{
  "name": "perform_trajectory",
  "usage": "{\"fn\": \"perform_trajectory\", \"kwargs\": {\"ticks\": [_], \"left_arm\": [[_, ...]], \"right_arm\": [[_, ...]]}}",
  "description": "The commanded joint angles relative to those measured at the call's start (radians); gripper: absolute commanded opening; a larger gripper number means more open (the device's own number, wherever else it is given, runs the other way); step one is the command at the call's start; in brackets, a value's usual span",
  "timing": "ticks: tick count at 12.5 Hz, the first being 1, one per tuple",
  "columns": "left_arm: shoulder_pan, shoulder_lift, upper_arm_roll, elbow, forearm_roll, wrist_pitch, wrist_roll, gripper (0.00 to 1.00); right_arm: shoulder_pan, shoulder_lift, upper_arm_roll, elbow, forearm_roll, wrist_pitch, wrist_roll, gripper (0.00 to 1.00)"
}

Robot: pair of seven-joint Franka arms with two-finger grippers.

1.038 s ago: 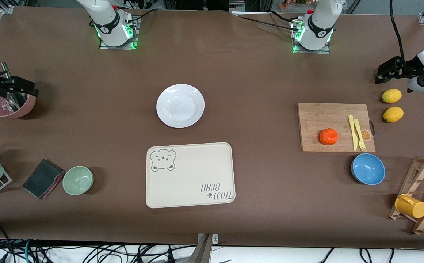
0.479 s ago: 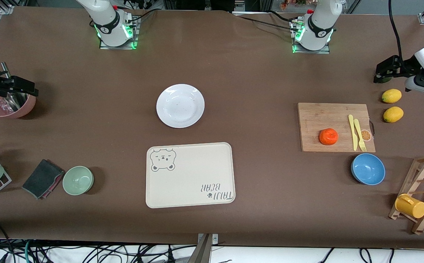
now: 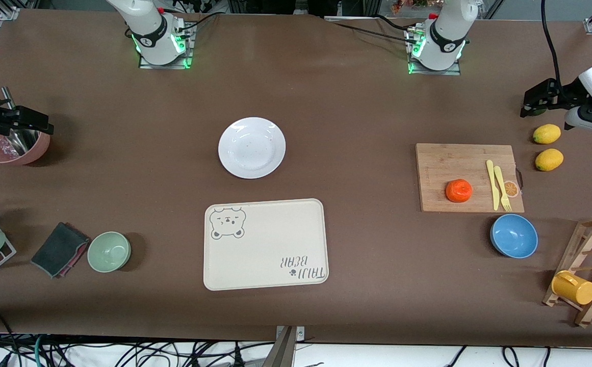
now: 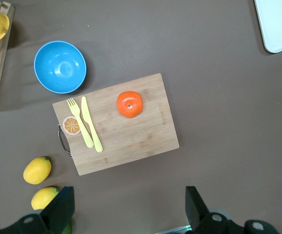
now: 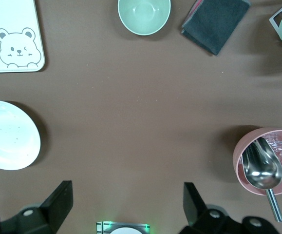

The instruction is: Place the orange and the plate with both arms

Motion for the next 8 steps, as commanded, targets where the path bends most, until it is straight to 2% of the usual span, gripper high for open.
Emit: {"fn": "perform_trajectory", "kwargs": {"ticks": [1,8], "left_arm": [[0.004,-0.009,-0.003,0.011,-0.018,-0.003,-0.003,1.00],[0.007,-0.012,0.001,0.008,-0.024,0.004,0.006,1.00]], "right_arm": [[-0.002,0.003,0.003,0.022,-0.002,-0.021,-0.003,1.00],[-0.002,0.003,0.003,0.022,-0.002,-0.021,-0.003,1.00]]}}
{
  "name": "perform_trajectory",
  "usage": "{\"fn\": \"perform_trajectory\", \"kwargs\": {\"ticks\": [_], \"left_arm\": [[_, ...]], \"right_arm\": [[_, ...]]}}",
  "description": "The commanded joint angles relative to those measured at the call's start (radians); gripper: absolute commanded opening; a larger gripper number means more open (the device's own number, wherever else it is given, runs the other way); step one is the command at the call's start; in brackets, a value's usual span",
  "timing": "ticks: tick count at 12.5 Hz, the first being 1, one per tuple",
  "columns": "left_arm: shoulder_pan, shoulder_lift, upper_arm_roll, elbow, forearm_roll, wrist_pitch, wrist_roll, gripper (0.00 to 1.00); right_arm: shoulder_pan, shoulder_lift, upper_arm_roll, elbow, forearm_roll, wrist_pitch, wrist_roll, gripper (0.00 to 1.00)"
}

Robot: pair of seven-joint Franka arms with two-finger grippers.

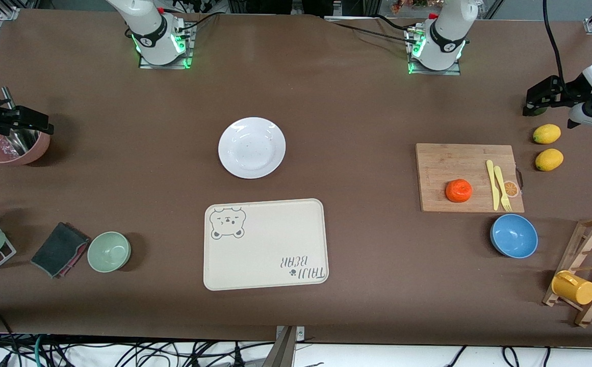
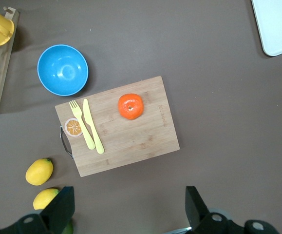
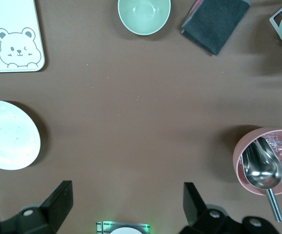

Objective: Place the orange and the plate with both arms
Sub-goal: 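Reach the left gripper down to the orange on the cutting board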

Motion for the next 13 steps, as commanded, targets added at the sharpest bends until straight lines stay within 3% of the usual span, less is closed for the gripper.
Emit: {"fn": "perform_trajectory", "kwargs": {"ticks": [1,6,13], "left_arm": [[0.007,0.003,0.002,0.004,-0.024,0.006,0.006,1.00],[-0.002,0.067,0.001,0.005,-0.016,0.032,0.014,1.00],[-0.012,0.291,-0.001,0.013,-0.016,0.157,-0.008,1.00]], "right_arm": [[-0.002,0.003,0.003,0.022,-0.002,-0.021,-0.003,1.00],[-0.002,0.003,0.003,0.022,-0.002,-0.021,-0.003,1.00],[-0.002,0.003,-0.002,0.021,-0.002,-0.028,-0.003,1.00]]}}
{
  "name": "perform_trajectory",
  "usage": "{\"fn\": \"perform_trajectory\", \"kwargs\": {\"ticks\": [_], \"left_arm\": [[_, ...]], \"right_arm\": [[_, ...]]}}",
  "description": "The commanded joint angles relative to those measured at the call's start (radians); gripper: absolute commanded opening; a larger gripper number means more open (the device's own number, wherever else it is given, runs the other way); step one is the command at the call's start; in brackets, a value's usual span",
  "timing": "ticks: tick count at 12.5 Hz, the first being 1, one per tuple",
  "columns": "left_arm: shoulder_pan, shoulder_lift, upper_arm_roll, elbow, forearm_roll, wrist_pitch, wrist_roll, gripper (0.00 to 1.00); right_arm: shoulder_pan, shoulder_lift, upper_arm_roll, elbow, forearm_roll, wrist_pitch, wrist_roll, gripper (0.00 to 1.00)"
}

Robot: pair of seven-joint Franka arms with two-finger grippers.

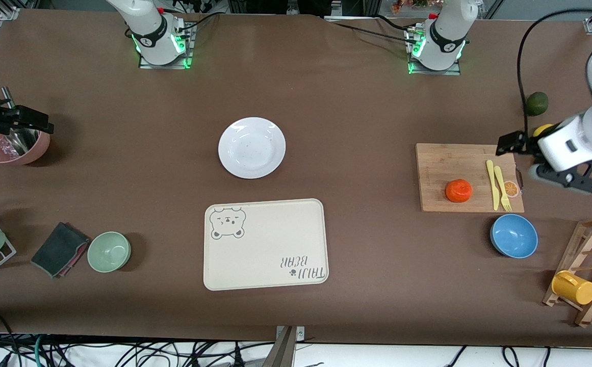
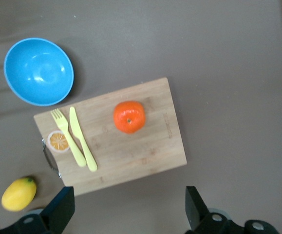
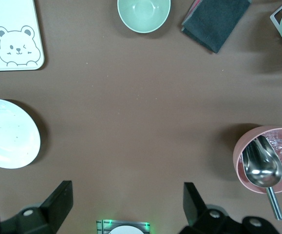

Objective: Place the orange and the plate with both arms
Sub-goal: 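Reach the left gripper down to the orange on the cutting board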

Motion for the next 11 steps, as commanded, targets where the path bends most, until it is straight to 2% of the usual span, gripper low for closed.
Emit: {"fn": "perform_trajectory", "kwargs": {"ticks": [1,2,7,11], "left_arm": [[-0.020,0.082,0.002,0.007,-0.016,0.041,-0.010,1.00],[-0.024,0.094,0.002,-0.022,-0.016,0.085,-0.023,1.00],[-0.024,0.088,0.001,-0.302,0.021,0.456,-0.035,1.00],[-0.024,0.122,0.001,-0.392,0.024,0.612,-0.064,1.00]], "right_arm": [[-0.001,0.003,0.000,0.021,-0.002,-0.020,-0.003,1.00],[-0.001,0.003,0.000,0.021,-0.002,-0.020,-0.003,1.00],[-0.001,0.003,0.000,0.021,-0.002,-0.018,-0.002,1.00],[-0.001,0.003,0.000,0.021,-0.002,-0.020,-0.003,1.00]]}}
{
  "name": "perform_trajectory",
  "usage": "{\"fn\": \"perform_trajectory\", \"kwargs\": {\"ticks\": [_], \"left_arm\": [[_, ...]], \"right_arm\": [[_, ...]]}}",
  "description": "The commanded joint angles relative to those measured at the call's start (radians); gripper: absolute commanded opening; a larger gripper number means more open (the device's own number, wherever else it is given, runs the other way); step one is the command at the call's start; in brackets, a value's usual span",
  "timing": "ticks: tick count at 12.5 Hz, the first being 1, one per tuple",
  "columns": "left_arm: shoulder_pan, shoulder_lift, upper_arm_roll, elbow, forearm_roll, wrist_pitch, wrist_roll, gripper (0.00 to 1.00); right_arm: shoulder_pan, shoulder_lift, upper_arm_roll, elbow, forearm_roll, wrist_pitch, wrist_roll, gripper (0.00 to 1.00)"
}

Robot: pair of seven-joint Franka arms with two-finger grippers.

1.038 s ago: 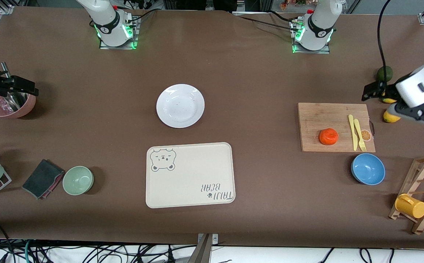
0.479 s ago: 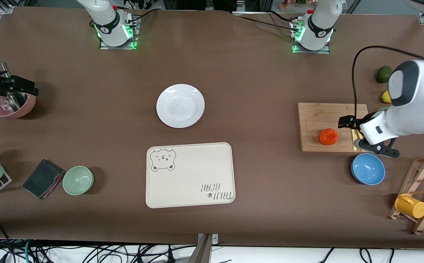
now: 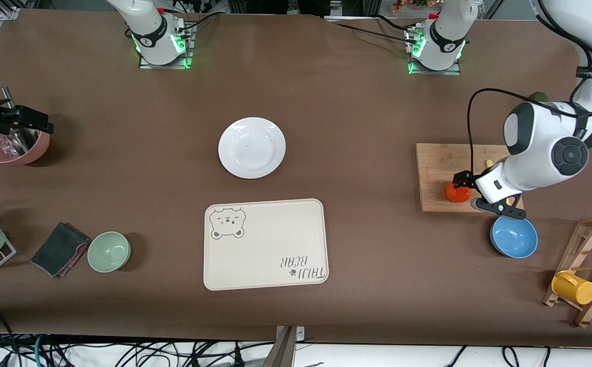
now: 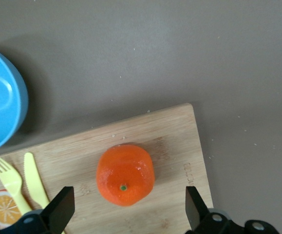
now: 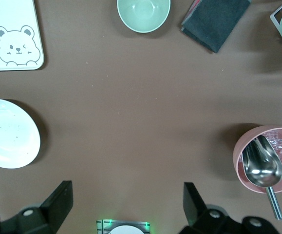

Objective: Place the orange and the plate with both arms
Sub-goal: 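Close the left gripper around the orange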

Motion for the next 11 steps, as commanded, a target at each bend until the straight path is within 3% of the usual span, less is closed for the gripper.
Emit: {"fn": "perform_trajectory", "kwargs": {"ticks": [1,11], "left_arm": [[-0.003,0.011,0.002,-0.054,0.022,0.098,-0.039,1.00],[0.007,0.132,0.005,-0.063,0.026,0.153,-0.069,1.00]], "right_arm": [[-0.001,0.003,0.000,0.021,-0.002,-0.019,-0.002,1.00],[-0.001,0.003,0.000,0.021,-0.002,-0.019,-0.002,1.00]]}}
